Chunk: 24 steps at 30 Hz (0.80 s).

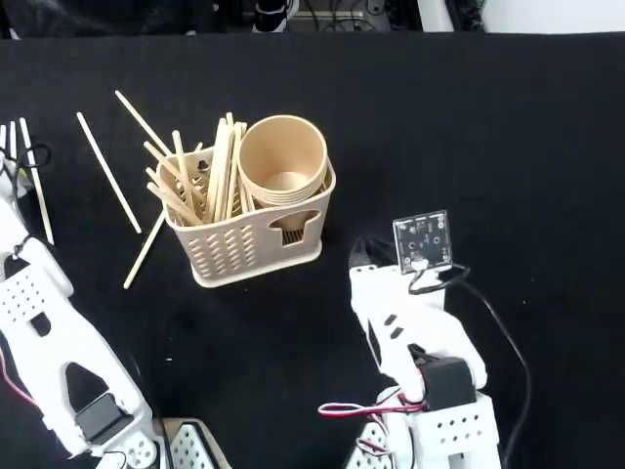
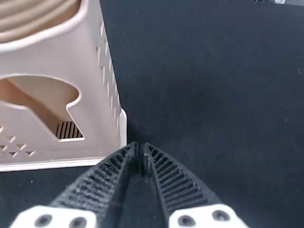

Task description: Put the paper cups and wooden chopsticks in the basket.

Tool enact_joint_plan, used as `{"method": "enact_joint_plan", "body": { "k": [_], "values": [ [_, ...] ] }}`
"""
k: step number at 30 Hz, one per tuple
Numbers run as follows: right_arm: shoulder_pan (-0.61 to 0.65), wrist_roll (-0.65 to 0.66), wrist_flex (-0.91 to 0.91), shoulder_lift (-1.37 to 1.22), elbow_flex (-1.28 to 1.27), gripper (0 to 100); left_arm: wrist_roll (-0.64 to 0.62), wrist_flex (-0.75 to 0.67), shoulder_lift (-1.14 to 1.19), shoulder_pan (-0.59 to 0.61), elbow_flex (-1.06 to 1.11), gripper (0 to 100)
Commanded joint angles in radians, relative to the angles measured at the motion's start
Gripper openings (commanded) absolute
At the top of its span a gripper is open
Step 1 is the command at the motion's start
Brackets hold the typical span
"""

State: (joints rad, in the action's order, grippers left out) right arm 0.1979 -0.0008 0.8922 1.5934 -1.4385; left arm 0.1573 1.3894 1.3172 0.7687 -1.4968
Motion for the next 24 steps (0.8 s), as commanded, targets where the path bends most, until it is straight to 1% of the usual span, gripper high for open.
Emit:
{"method": "enact_joint_plan", "body": {
  "k": [1,9,15,21,24],
  "values": [
    [0.009,0.008,-0.020,0.010,0.001,2.8,-0.017,-0.014,-0.006,-0.015,0.045,19],
    [0.012,0.008,-0.018,0.010,-0.004,2.8,-0.015,-0.011,0.000,-0.027,0.137,3],
    [0.012,0.008,-0.020,0.010,-0.013,2.8,-0.014,0.121,-0.009,-0.053,0.122,3],
    [0.012,0.008,-0.020,0.010,-0.015,2.8,-0.017,0.316,-0.014,-0.110,-0.068,3],
    [0.012,0.008,-0.020,0.010,-0.015,2.8,-0.020,0.373,-0.014,-0.120,-0.162,3]
  ]
}}
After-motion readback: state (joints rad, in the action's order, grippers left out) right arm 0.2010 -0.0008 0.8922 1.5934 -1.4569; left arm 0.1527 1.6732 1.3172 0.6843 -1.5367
